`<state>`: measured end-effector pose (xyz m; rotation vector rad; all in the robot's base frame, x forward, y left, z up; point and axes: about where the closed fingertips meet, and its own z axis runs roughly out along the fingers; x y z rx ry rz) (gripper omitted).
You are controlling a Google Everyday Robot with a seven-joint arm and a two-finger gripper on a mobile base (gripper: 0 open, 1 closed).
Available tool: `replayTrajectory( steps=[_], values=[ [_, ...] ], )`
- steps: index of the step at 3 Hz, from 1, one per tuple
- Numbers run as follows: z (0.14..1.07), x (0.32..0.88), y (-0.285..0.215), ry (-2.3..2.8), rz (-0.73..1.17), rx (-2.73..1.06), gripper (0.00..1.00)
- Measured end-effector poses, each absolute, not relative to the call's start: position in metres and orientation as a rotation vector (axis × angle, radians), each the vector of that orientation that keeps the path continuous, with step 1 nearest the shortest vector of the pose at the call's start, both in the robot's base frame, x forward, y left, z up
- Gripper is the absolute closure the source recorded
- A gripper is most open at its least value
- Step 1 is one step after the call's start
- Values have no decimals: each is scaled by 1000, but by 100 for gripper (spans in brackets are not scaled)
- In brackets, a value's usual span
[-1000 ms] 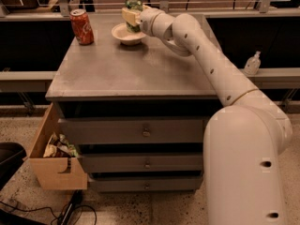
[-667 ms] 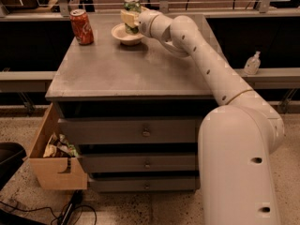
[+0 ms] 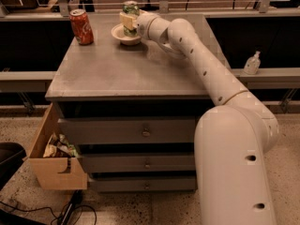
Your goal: Place green can into paper bowl
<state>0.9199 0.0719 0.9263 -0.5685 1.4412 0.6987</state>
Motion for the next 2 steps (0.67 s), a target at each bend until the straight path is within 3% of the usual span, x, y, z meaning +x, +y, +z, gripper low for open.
replayTrajectory(
  steps=[2],
  values=[
    [925,919,78,1441,706,-573,38]
  ],
)
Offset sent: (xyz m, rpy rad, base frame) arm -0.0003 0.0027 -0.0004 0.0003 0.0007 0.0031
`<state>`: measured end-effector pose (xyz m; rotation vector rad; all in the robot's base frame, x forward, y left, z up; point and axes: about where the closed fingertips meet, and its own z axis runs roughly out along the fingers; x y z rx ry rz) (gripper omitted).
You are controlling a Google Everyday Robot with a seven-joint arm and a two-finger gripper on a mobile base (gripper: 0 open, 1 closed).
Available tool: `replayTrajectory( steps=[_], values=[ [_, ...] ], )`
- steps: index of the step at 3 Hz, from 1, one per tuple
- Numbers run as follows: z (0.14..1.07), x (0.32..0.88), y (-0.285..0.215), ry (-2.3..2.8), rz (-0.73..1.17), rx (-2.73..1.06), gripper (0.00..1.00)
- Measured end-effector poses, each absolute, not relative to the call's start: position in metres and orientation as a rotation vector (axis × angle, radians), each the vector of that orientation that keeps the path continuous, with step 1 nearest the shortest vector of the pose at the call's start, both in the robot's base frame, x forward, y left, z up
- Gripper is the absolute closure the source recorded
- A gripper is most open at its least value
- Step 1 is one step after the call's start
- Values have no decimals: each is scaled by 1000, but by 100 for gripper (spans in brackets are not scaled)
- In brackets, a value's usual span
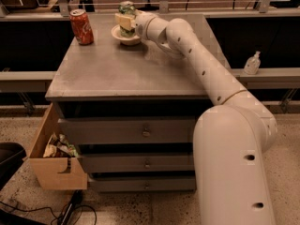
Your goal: Place green can into paper bowl
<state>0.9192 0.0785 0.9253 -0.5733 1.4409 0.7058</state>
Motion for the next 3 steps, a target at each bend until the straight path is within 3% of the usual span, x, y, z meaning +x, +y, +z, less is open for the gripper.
replayTrajectory(
  steps=[1,2,3],
  values=[
    [925,919,82,1441,709,-576,16],
    [924,919,85,1441,713,-578,0],
    [924,918,85,1441,713,-578,0]
  ],
)
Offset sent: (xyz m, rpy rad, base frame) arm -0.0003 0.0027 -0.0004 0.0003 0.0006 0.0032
